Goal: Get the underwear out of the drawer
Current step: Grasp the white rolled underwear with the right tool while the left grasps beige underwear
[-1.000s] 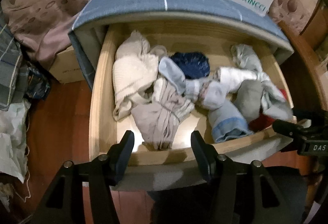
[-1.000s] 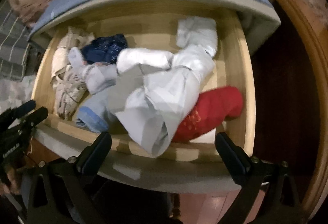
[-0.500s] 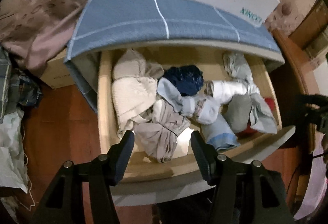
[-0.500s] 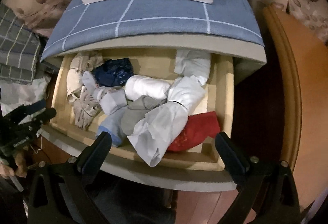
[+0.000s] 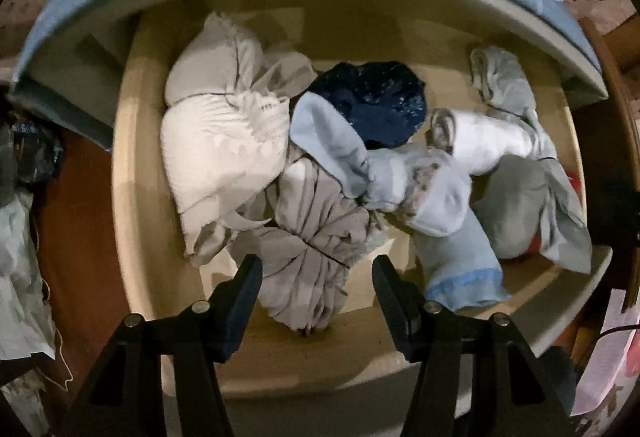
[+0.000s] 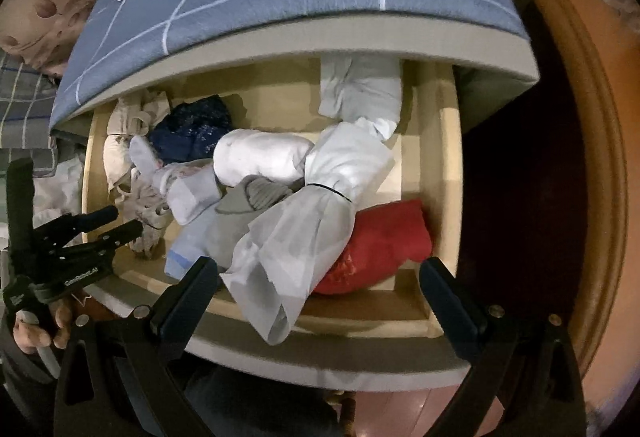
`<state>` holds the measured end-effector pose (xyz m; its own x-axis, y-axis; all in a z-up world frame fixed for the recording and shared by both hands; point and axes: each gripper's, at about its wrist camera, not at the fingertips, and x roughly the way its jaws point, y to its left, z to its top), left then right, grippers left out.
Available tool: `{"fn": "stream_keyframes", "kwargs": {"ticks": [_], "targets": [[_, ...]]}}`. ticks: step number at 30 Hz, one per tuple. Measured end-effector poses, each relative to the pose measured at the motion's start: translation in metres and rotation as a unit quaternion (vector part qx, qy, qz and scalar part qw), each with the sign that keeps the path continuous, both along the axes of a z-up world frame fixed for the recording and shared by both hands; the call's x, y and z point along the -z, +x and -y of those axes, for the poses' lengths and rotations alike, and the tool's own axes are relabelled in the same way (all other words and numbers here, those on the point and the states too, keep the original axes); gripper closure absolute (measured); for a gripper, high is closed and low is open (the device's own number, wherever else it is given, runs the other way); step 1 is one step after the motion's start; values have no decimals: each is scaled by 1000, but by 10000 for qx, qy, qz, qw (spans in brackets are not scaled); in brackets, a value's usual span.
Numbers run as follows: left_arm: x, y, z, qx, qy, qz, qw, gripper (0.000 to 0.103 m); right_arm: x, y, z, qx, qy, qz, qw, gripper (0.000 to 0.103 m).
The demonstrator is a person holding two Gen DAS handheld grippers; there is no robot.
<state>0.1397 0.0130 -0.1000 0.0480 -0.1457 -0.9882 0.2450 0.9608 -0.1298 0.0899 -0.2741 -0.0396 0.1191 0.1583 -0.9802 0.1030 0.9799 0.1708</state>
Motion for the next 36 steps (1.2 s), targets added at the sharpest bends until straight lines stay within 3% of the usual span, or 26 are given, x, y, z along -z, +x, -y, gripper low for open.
{"fn": "stream_keyframes", "kwargs": {"ticks": [13, 21, 30, 36], "targets": [[21, 12, 3, -25, 188, -144, 9997, 43, 37, 19, -1, 146, 50, -241, 9996, 3], [25, 3, 16, 90, 418, 101, 9990, 44, 48, 35, 3, 412, 37, -408, 9983, 5], [25, -14, 27, -149, 241, 224, 9993, 63, 53, 43, 24, 885, 304, -502, 9943, 36], [27, -25, 18, -296, 63, 196, 9994, 68, 64, 46, 27, 836, 34, -537, 9950, 37]]}}
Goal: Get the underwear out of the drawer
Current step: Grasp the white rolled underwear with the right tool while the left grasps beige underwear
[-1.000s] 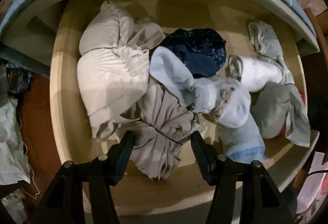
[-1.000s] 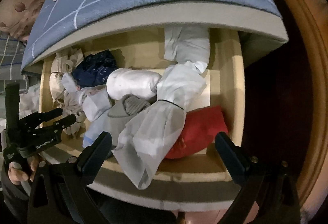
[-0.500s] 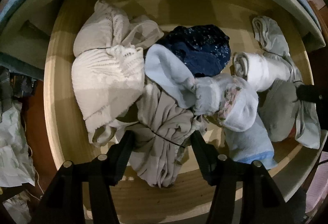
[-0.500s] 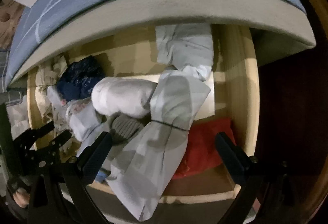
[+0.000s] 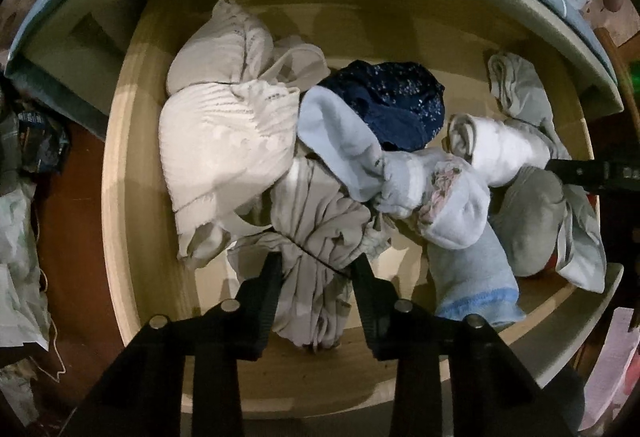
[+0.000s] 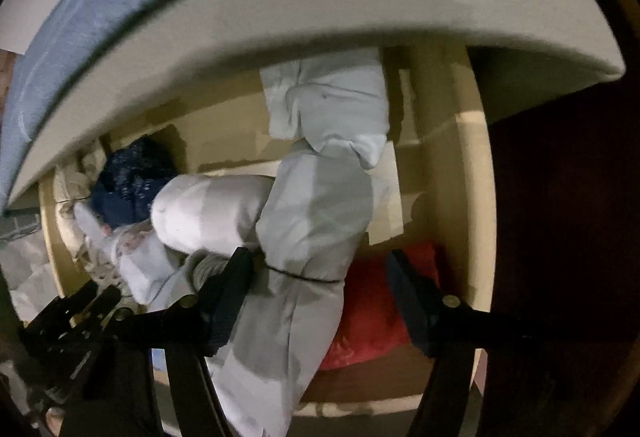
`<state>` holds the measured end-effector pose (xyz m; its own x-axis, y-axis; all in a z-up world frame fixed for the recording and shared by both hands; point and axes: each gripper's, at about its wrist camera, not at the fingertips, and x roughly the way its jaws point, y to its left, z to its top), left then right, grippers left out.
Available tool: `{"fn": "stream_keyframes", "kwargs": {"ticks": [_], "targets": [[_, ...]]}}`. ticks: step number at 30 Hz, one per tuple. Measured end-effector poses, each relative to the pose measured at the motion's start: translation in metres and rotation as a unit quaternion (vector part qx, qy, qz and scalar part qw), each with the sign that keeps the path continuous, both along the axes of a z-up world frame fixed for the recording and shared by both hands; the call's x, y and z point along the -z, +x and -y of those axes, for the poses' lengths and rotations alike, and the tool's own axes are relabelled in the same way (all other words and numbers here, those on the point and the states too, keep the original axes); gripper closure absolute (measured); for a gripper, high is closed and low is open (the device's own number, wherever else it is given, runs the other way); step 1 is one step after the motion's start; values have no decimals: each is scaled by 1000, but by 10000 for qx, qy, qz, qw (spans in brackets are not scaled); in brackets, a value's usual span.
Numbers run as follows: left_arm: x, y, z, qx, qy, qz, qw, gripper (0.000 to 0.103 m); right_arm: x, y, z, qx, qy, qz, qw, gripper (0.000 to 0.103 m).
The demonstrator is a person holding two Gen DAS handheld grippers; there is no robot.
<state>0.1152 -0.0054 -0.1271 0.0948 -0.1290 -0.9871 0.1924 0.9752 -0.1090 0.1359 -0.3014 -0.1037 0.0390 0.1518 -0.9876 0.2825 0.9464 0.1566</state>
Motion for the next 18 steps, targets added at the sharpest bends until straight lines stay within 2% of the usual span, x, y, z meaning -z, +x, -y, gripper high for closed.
{"fn": "stream_keyframes", "kwargs": {"ticks": [4, 6, 9, 11, 13, 15, 18], "targets": [[3, -3, -2, 22, -98, -31, 9999, 66, 18, 6, -1, -58, -102, -58, 9999, 38], [14, 2, -6, 55, -115, -54, 9999, 63, 23, 9, -3, -144, -119, -68, 9998, 38], [-6, 15, -26, 82, -136, -102, 9998, 61, 29, 11, -6, -260, -195, -71, 9994, 39], [-6, 19, -28, 112, -121, -152, 9997, 58, 31, 11, -8, -328, -288, -21, 9990, 39], [-2, 22, -23, 174, -73, -217, 9996, 46, 32, 12, -11, -405, -363, 5, 9985, 40], [2, 28, -17, 187, -22, -346, 9992, 42, 33, 14, -10, -428, -404, 11, 9983, 40], [5, 37, -13, 180, -42, -476, 9987, 30, 36, 14, -16, -414, -415, 23, 9983, 40]]}}
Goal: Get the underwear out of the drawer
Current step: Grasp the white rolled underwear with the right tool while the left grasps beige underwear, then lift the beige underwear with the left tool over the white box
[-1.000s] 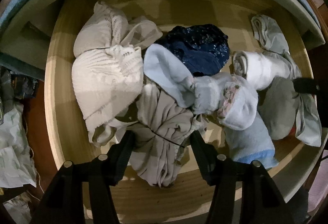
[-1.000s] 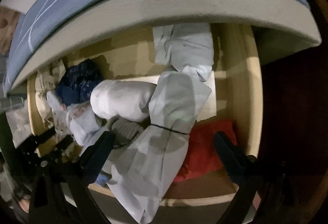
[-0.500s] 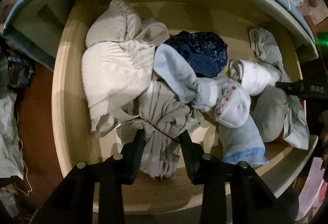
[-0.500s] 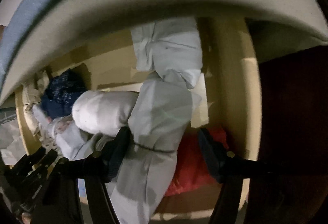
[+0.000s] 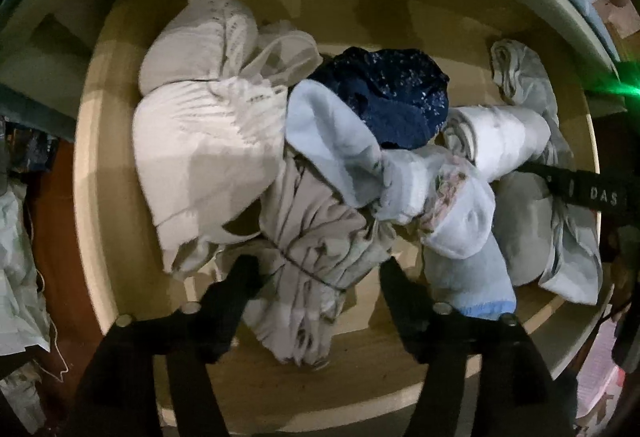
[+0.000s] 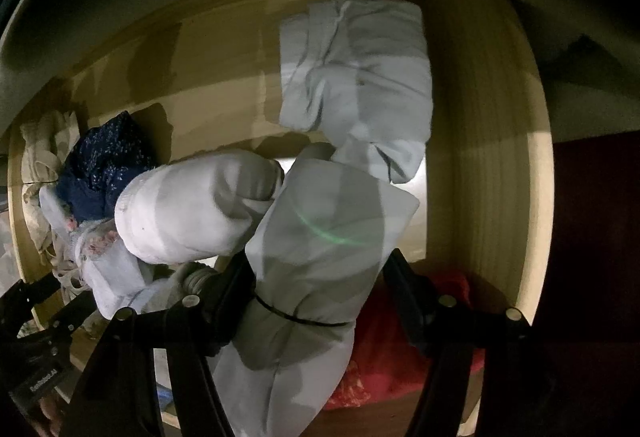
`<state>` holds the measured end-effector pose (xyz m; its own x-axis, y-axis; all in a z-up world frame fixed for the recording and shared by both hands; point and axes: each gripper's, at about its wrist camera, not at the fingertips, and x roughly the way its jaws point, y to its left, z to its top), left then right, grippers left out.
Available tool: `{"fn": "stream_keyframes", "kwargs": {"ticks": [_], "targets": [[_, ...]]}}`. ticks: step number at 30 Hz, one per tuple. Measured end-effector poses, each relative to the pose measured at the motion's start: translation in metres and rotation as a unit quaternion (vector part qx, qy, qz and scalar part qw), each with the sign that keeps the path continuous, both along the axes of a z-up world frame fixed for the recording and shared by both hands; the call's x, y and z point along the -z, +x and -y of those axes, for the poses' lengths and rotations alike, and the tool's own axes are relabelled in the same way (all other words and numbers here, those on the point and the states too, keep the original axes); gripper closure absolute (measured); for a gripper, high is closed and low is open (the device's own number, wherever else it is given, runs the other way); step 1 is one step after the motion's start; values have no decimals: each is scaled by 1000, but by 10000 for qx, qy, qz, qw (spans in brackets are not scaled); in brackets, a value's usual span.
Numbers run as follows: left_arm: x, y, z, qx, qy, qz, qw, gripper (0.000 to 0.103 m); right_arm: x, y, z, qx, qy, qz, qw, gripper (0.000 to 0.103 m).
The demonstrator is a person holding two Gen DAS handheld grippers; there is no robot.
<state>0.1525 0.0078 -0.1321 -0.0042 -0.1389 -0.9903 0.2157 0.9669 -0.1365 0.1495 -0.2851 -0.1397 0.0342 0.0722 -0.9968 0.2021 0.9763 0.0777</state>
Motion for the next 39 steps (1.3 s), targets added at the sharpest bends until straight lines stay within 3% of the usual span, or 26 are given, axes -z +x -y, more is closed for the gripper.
{"fn": "stream_keyframes", "kwargs": {"ticks": [4, 11, 16, 22, 29, 39], "targets": [[5, 10, 3, 79, 171, -101, 9998, 28, 8, 1, -21, 7, -61, 30, 10000, 38], [17, 18, 24, 412, 903, -207, 9948, 31, 17, 0, -37, -43, -332, 115, 9994, 33], [16, 15, 35, 503, 1056, -4, 9931, 45, 19, -6, -37, -53, -256, 167, 9995, 56], [11, 1, 38, 421, 884, 83, 9952, 54, 14, -17, -35, 56, -39, 278, 9996, 71], [-1, -3, 21, 248, 536, 86, 9982, 56, 6, -27, -28, 31, 115, 288, 9995, 72], [-25, -16, -23, 20, 108, 101, 9999, 56, 7, -42, -43, -227, -196, 282, 9992, 72]]}}
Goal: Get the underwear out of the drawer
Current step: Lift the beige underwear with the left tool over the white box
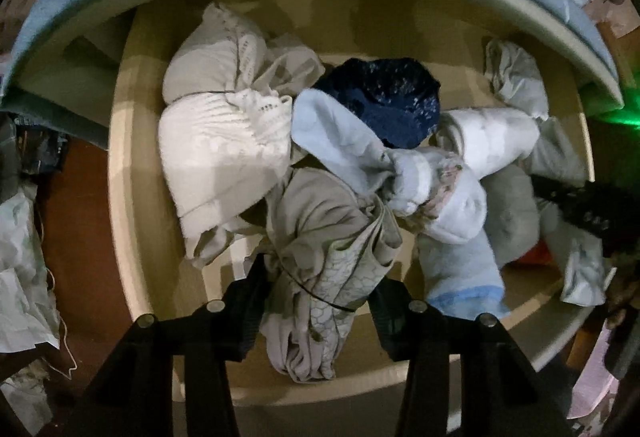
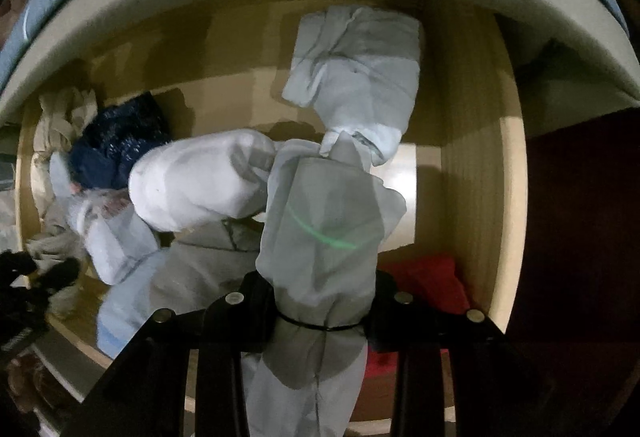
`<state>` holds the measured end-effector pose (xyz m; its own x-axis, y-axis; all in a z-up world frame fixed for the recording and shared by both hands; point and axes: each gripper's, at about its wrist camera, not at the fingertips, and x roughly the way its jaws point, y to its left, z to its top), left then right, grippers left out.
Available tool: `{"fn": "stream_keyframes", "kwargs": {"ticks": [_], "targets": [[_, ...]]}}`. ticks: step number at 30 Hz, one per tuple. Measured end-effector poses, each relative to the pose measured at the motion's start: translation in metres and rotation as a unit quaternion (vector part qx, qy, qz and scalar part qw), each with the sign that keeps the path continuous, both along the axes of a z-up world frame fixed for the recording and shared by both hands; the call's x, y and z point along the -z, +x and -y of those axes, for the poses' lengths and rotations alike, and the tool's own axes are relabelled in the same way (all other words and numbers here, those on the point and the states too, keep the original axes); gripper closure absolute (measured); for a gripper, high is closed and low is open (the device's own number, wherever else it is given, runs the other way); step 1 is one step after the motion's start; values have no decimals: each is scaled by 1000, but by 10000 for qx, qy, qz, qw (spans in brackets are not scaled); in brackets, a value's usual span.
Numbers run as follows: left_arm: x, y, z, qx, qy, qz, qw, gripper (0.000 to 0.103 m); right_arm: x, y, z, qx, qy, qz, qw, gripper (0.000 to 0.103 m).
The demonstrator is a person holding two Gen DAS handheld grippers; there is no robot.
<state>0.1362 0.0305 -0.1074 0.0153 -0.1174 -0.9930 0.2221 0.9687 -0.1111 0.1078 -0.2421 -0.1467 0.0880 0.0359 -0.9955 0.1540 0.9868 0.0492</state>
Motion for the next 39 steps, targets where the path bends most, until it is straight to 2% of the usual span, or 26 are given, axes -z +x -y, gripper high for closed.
{"fn": "stream_keyframes", "kwargs": {"ticks": [5, 14, 18, 23, 26, 32, 36, 39], "targets": [[-27, -7, -5, 43, -116, 86, 9999, 56, 0, -11, -7, -25, -128, 2, 9999, 72], [-65, -29, -20, 190, -218, 229, 9993, 56, -4, -13, 26, -127, -150, 30, 9998, 73], [-81, -32, -22, 188, -274, 393, 9987, 56, -8, -14, 26, -296, -276, -6, 9992, 74], [-97, -32, -25, 155, -376, 556, 9976, 56, -16, -18, 32, -386, -430, 36, 9983, 74], [-108, -31, -26, 132, -405, 688, 9967, 56, -16, -17, 35, -433, -499, -82, 9978, 74], [-129, -25, -26, 172, -346, 969, 9945, 56, -11, -22, 31, -622, -705, -166, 9954, 74], [-155, -13, -28, 199, -294, 1224, 9918, 56, -7, -26, 25, -653, -821, -93, 9944, 74], [-185, 0, -26, 259, -297, 1507, 9878, 56, -7, -34, 25, -596, -790, -81, 9951, 74]]}}
